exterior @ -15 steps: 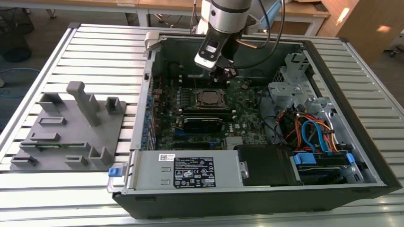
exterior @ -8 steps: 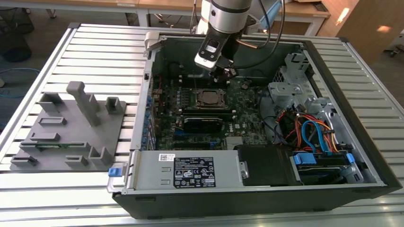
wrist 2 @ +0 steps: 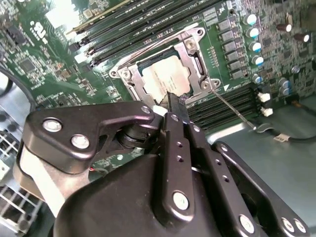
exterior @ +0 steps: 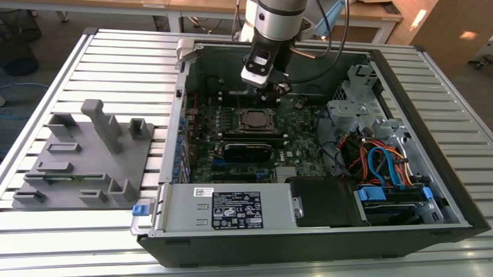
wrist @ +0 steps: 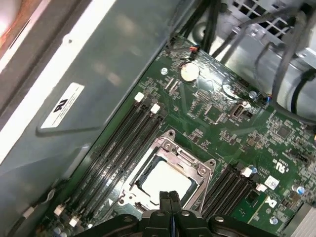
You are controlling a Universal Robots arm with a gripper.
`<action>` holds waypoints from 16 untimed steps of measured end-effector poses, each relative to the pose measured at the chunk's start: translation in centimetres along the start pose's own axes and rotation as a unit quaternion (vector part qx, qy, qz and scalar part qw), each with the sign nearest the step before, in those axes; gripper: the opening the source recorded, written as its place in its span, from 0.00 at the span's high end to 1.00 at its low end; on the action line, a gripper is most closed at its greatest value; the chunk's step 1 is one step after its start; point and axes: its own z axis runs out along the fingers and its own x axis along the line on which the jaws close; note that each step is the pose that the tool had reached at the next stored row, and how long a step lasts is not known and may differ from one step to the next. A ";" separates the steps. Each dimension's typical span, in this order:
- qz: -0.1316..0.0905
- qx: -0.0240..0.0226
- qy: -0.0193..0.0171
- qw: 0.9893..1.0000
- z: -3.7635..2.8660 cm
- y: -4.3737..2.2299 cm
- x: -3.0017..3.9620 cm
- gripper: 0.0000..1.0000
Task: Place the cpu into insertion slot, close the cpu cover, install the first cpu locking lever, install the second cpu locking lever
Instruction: 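Install the first cpu locking lever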
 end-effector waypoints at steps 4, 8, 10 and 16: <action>-0.032 0.001 0.000 0.999 0.00 0.00 0.00 0.90; -0.055 0.002 0.000 0.998 0.00 0.00 0.00 0.90; -0.055 0.002 0.000 0.998 0.00 0.00 0.00 0.90; -0.075 -0.001 -0.003 0.997 0.00 0.00 0.00 0.90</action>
